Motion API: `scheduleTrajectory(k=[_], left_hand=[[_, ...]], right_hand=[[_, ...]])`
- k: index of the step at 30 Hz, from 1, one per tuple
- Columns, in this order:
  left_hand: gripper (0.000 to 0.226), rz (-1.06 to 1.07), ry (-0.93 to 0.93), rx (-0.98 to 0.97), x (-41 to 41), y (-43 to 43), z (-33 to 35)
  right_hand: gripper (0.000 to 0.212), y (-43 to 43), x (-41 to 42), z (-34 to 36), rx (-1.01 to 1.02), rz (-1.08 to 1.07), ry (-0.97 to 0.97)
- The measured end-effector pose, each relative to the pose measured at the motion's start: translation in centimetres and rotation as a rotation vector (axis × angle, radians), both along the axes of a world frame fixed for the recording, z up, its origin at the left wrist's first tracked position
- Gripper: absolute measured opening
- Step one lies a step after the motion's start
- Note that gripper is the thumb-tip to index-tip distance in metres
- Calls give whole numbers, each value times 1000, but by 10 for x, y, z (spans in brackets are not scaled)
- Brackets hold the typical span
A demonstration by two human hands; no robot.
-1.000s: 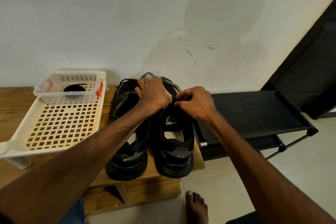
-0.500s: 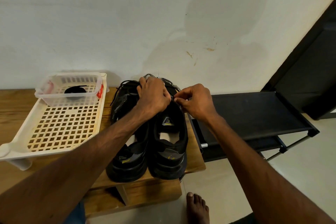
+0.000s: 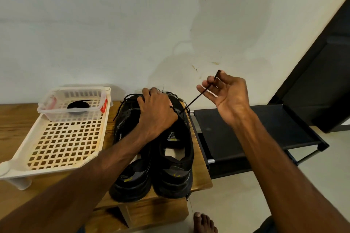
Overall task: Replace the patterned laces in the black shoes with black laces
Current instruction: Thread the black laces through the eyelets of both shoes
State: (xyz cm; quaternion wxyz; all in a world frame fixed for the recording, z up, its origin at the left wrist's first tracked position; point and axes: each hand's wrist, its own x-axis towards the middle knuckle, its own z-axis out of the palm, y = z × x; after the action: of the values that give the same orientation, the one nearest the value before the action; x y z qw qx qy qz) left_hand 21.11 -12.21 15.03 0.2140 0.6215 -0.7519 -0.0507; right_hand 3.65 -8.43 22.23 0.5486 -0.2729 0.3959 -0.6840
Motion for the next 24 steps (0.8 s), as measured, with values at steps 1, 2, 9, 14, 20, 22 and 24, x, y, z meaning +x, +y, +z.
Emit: scheduleTrajectory(k=[1, 2, 9, 14, 20, 22, 24], left_hand=[[24, 4, 74, -50, 2, 0, 1], [21, 8, 175, -99, 3, 1, 4], [11, -92, 717, -380, 16, -7, 47], [9, -109, 692, -361, 22, -8, 54], [8, -13, 333, -132, 32, -15, 36], [11, 21, 245, -89, 38, -18, 29], [12, 48, 214, -54, 45, -21, 25]], right_hand=[[14, -1, -2, -2, 36, -20, 57], [14, -3, -4, -5, 80, -42, 222], [21, -18, 12, -52, 232, 278, 1723], [20, -16, 13, -39, 145, 206, 1607], [20, -3, 1, 3, 4, 54, 516], [23, 3, -4, 14, -41, 91, 7], [28, 6, -8, 16, -22, 41, -117]])
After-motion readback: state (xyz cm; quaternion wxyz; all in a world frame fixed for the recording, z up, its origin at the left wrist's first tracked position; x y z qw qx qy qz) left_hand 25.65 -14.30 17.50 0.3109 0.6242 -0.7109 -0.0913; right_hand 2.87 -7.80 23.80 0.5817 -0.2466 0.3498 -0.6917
